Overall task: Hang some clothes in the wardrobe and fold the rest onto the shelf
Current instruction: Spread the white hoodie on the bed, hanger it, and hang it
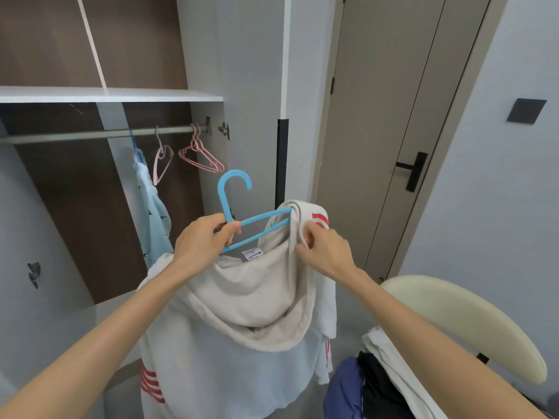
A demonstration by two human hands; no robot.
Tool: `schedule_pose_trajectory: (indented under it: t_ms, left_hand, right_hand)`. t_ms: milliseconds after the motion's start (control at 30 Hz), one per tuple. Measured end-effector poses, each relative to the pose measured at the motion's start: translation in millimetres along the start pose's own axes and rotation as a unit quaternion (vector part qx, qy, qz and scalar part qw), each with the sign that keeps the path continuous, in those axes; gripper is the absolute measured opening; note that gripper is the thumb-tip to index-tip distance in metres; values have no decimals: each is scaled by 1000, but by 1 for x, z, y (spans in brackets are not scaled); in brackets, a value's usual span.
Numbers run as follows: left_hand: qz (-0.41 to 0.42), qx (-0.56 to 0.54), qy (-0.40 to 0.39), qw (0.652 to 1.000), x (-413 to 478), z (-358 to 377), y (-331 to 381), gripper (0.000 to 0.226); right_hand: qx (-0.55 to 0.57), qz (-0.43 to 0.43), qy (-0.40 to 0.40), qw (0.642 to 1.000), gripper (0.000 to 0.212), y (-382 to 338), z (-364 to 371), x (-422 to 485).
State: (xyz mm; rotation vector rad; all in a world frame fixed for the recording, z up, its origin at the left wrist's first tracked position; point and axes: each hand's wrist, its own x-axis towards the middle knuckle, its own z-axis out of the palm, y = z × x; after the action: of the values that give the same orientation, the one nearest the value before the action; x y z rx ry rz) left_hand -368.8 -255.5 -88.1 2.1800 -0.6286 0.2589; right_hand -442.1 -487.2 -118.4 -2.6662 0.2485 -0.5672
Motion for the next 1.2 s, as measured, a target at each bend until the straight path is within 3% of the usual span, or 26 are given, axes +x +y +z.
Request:
schedule_pose_trajectory:
  t_ms: [33, 100, 167, 267, 367, 400, 500, 733, 833, 1067, 1200]
  left_hand:
    - [1, -2, -6, 1000, 0, -1, -1, 23]
    - [7, -4, -19, 1000, 0, -2, -2, 22]
    - [15, -2, -28, 999, 1, -1, 0, 22]
    - [16, 4, -27, 1000, 1, 2, -2, 22]
    - [8, 10, -27, 1000, -1, 2, -5, 22]
    - [5, 10, -29, 1000, -1, 3, -6, 22]
    - [2, 6, -36, 999, -2, 4, -8, 21]
    - [-24, 2, -33, 999, -6, 2, -15, 24]
    - [-29, -1, -42, 999, -7, -2, -20, 24]
    - [-38, 5, -60, 997, -10, -3, -23, 29]
    - [-35, 11, -66, 997, -10, 0, -22, 28]
  right_hand:
    - [65, 14, 50, 997, 16, 0, -4, 2]
    - [245, 74, 145, 956, 17, -1, -13, 13]
    - [350, 156, 144, 912, 31, 0, -21, 27]
    - [347, 224, 17, 911, 49, 4, -34, 33]
    - [378, 251, -150, 878, 45, 5, -42, 27]
    - [374, 243, -154, 882, 43, 4, -41, 26]
    - [309, 213, -61, 925, 37, 8, -32, 31]
    - [405, 245, -258, 842, 31, 8, -35, 40]
    - [377, 242, -259, 856, 25, 6, -34, 44]
    - [371, 270, -305, 834, 33, -2, -37, 50]
    - [466, 294, -266, 791, 20, -11, -38, 52]
